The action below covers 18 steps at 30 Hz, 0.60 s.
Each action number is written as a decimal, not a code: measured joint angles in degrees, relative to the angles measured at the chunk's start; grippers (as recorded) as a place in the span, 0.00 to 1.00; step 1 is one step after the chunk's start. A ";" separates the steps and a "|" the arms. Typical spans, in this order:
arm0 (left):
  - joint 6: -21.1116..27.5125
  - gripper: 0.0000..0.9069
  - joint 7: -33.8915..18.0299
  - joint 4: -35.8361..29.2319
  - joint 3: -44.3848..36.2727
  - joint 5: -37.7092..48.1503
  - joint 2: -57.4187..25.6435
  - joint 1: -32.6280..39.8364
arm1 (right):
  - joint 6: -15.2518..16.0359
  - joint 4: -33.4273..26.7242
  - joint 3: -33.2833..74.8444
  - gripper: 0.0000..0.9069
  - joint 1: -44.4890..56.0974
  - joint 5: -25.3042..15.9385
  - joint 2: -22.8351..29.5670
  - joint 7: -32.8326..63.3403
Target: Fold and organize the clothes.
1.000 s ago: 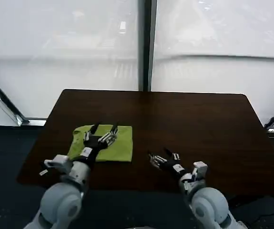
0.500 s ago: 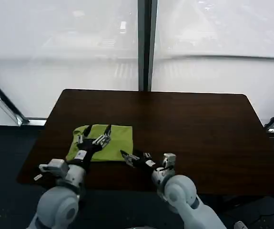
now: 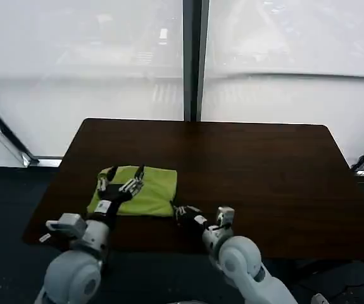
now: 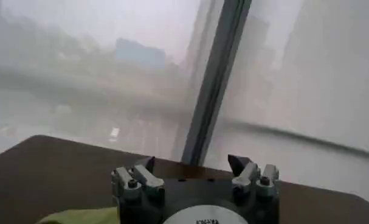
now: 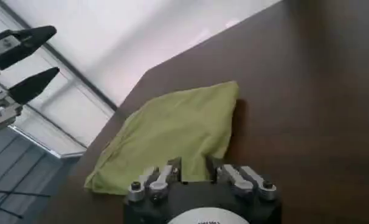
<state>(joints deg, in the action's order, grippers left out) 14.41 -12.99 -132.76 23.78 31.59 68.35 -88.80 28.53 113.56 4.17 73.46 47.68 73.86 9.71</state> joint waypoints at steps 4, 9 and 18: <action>-0.14 0.97 0.13 0.14 0.16 -0.06 -0.01 0.18 | -0.40 1.25 1.59 0.00 1.70 -0.15 -0.96 0.01; -0.19 0.97 0.51 0.77 0.02 0.06 -0.02 1.04 | -0.53 4.64 5.82 0.00 6.35 0.40 -3.36 0.12; -1.15 0.97 2.00 1.87 -0.08 -0.36 -0.06 1.33 | -0.97 10.89 13.55 0.00 16.71 -1.06 -5.62 0.44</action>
<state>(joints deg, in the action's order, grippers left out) 13.25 -10.99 -130.89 23.70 31.23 68.29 -87.46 27.57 124.45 17.72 90.17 46.62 68.25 10.15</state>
